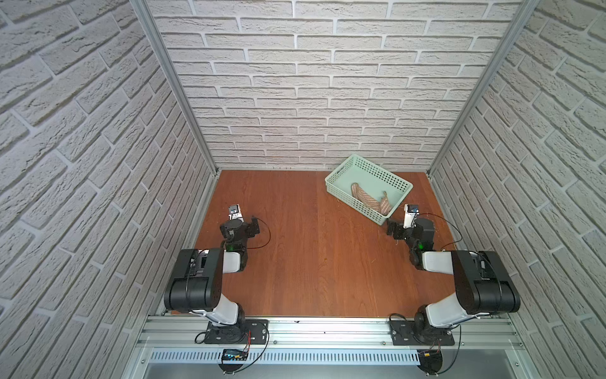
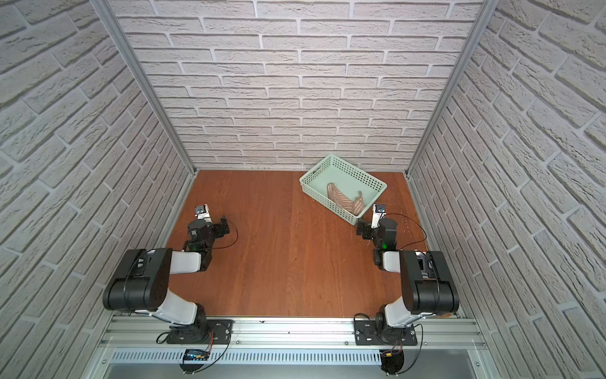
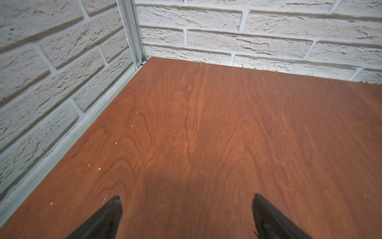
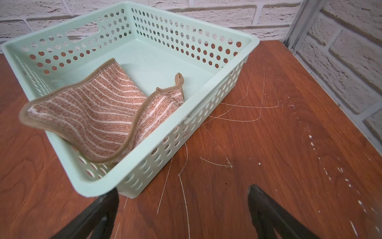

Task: Fold the square dishcloth
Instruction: Pick up the cleaning item from the bin.

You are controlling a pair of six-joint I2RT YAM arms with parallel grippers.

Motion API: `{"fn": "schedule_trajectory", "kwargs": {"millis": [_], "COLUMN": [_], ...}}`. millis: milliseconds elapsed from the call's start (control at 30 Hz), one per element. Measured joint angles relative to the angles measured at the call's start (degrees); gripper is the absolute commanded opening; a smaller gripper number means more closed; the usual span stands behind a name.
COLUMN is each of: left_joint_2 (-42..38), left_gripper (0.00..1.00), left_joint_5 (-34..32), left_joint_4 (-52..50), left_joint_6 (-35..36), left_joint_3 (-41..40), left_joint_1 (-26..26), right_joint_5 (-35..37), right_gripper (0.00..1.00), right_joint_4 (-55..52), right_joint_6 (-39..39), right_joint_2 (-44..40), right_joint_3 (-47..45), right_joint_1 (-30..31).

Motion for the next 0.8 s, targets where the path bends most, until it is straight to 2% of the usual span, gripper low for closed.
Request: {"fn": "schedule_trajectory", "kwargs": {"millis": [800], "left_joint_2": [0.0], "left_gripper": [0.98], "left_joint_5": [0.0], "left_joint_4": [0.0], "left_joint_6": [0.0], "left_joint_3": [0.0], "left_joint_1": [0.0], "right_joint_5": [0.87], "right_gripper": [0.99], "right_joint_4": [-0.37], "right_joint_6": [0.07], "right_joint_2": [0.0], "right_joint_3": [0.11], "right_joint_1": [0.02]}}
